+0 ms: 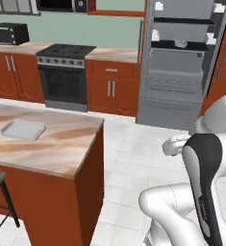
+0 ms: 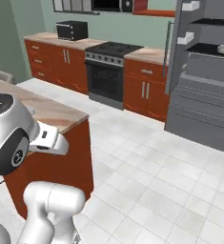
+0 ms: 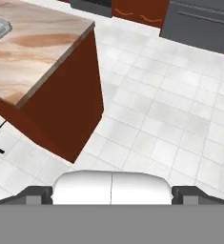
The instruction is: Place two dumplings into each of the tupperware containers and then place the containers in the fridge.
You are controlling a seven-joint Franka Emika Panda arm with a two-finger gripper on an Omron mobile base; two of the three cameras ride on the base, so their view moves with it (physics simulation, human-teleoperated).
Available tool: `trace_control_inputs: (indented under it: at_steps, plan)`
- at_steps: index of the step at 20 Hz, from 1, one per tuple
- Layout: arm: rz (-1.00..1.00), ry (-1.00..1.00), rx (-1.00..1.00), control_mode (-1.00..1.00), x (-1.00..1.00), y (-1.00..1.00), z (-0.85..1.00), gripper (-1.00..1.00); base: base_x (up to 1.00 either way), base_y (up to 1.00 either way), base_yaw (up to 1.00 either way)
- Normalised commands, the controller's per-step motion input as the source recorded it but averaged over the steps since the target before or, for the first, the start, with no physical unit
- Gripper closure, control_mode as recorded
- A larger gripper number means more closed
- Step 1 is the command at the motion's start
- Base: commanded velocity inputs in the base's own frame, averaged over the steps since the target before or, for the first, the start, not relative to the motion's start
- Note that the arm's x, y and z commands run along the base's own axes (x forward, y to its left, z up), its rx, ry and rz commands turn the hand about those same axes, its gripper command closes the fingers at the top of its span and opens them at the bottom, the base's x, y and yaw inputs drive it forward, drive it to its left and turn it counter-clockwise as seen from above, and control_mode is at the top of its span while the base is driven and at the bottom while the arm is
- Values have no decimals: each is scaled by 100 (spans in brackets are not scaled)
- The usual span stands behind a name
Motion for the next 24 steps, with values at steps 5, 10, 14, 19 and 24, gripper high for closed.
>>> trace_control_inputs:
  at_steps: [5, 10, 14, 19, 24]
  plan:
    - [0, 0, 0, 100, 0, 0, 0, -100, -68, 100, -39]
    - [0, 0, 0, 100, 0, 0, 0, -100, -89, 100, -26]
    - [0, 0, 0, 100, 0, 0, 0, -100, -44, 100, -30]
    - [0, 0, 0, 100, 0, 0, 0, -100, -12, 100, -36]
    - [0, 0, 0, 100, 0, 0, 0, -100, 0, 100, -40]
